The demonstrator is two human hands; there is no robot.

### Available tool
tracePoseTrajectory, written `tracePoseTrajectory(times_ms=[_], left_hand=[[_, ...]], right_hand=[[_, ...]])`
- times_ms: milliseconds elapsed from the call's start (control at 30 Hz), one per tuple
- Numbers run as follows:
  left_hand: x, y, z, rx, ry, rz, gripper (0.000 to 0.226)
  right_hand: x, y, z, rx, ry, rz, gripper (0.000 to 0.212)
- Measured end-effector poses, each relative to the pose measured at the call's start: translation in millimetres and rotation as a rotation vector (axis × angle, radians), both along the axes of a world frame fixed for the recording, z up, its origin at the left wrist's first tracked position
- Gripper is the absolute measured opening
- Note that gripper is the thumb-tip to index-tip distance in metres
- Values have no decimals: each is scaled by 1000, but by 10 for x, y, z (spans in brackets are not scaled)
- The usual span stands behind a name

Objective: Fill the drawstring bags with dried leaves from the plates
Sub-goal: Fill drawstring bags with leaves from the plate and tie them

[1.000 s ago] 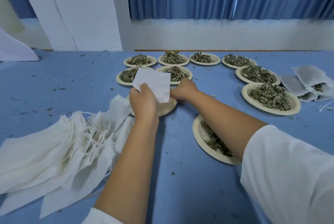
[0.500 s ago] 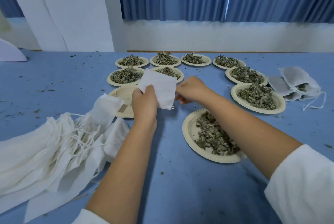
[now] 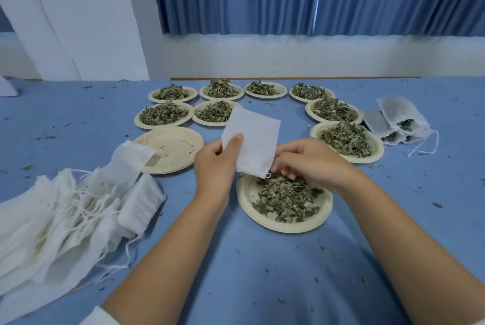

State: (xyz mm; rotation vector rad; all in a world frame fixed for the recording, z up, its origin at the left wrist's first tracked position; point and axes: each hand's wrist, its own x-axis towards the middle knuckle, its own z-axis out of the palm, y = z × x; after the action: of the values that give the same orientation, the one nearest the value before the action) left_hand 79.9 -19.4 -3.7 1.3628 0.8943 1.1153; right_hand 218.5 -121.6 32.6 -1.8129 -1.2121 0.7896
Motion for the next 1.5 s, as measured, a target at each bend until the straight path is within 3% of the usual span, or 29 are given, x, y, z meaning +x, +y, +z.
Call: tracePoseTrajectory(times_ms=[133, 267, 400, 567, 700, 867, 1033, 1100, 1167, 1333, 1500], left_hand=[[40, 2, -18, -97, -34, 83, 31], [71, -25, -20, -258, -150, -6, 26], [60, -62, -26, -117, -27, 8, 35], [33, -120, 3, -53, -5, -23, 50], [23, -137, -12, 72, 67, -7, 44], [12, -109, -26, 126, 131, 116, 34], [-42, -70, -27, 225, 243, 175, 71], [-46, -59, -19, 210, 219, 163, 59], [-50, -42, 6, 149, 146, 125, 24], [-43, -42, 68, -98, -88, 10, 26], [-17, -72, 119, -216, -314, 11, 3]], right_hand=[[-22, -16, -45, 54, -20, 80, 11], [-89, 38, -116, 210, -38, 43, 8], [-110, 85, -170, 287, 1, -63, 14], [-79, 93, -189, 264, 86, -151, 26], [-84, 120, -195, 282, 255, -191, 13], [-81, 142, -214, 280, 314, -187, 16], [-84, 150, -216, 260, 347, -178, 14], [-88, 151, -212, 258, 371, -184, 14], [-85, 154, -198, 274, 437, -182, 13], [-97, 133, -152, 305, 475, -68, 19], [-175, 120, -184, 256, 338, 71, 23]])
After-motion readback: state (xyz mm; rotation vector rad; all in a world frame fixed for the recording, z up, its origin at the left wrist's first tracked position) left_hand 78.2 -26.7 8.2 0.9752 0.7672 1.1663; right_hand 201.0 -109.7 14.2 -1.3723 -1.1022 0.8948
